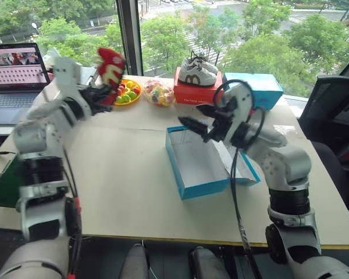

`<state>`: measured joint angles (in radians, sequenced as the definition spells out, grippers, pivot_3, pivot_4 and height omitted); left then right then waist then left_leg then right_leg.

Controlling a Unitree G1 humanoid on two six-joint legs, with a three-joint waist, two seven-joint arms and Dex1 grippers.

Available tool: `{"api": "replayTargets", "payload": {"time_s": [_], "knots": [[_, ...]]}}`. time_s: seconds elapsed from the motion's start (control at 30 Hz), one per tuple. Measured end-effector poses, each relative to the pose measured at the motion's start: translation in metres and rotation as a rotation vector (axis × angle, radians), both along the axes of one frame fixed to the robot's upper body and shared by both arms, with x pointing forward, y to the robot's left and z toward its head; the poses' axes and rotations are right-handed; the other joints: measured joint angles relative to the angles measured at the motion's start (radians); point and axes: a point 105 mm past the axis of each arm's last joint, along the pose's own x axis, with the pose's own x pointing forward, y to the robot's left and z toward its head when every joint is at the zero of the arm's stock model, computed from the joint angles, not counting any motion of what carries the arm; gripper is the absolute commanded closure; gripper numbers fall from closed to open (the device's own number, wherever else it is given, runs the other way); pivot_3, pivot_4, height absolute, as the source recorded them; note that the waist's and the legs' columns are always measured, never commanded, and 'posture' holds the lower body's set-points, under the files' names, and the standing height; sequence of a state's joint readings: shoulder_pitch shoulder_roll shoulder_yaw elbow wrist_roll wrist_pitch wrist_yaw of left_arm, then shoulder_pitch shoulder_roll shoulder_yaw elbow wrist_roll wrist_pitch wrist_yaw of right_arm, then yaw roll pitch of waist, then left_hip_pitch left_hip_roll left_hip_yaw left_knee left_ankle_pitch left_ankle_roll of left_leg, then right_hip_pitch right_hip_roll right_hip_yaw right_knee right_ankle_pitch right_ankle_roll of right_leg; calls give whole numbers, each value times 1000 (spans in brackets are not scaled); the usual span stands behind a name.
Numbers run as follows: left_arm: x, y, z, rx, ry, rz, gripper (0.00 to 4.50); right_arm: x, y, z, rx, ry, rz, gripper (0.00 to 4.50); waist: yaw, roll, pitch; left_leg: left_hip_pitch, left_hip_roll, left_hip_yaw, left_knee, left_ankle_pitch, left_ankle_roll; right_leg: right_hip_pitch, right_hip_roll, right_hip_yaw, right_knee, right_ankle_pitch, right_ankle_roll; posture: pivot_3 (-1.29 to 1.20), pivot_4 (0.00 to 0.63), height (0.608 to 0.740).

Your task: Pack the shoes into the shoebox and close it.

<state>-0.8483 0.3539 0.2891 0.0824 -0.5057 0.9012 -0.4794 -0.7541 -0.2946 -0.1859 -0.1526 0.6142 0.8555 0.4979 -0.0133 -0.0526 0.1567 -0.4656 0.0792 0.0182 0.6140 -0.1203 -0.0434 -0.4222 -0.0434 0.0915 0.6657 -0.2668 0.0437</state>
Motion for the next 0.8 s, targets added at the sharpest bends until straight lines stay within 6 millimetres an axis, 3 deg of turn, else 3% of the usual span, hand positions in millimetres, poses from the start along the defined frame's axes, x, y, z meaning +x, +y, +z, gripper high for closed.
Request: {"api": "replayTargets", "payload": {"time_s": [0.1, 0.27, 0.47, 0.8], "knots": [[-15, -39, -6, -101, 45, -86, 4465, -3, -4, 4, 68, 38, 14, 0, -12, 0, 0, 1, 0, 0, -1, 0, 0, 0, 0, 1, -1, 0, 0, 0, 150, 740], [-27, -67, -16, -203, 114, -137, 4465, -3, -10, -23, 135, 174, -24, 0, -26, 1, 0, 3, -1, -1, -2, 0, 0, 0, 0, 2, 0, 0, 0, 0, 150, 740], [-28, -74, -12, -232, 121, -141, 4465, -6, -12, -21, 162, 185, -48, 0, -29, 1, 0, 4, -2, -1, -3, 0, 1, 2, 0, 3, -1, 0, 1, 0, 150, 740], [-43, -110, -23, -242, 180, -232, 4465, -9, -8, -16, 184, 185, -33, 0, -26, 1, 0, 4, -2, -2, -3, 0, 1, 2, 0, 3, -2, 0, 1, 0, 150, 740]]}}
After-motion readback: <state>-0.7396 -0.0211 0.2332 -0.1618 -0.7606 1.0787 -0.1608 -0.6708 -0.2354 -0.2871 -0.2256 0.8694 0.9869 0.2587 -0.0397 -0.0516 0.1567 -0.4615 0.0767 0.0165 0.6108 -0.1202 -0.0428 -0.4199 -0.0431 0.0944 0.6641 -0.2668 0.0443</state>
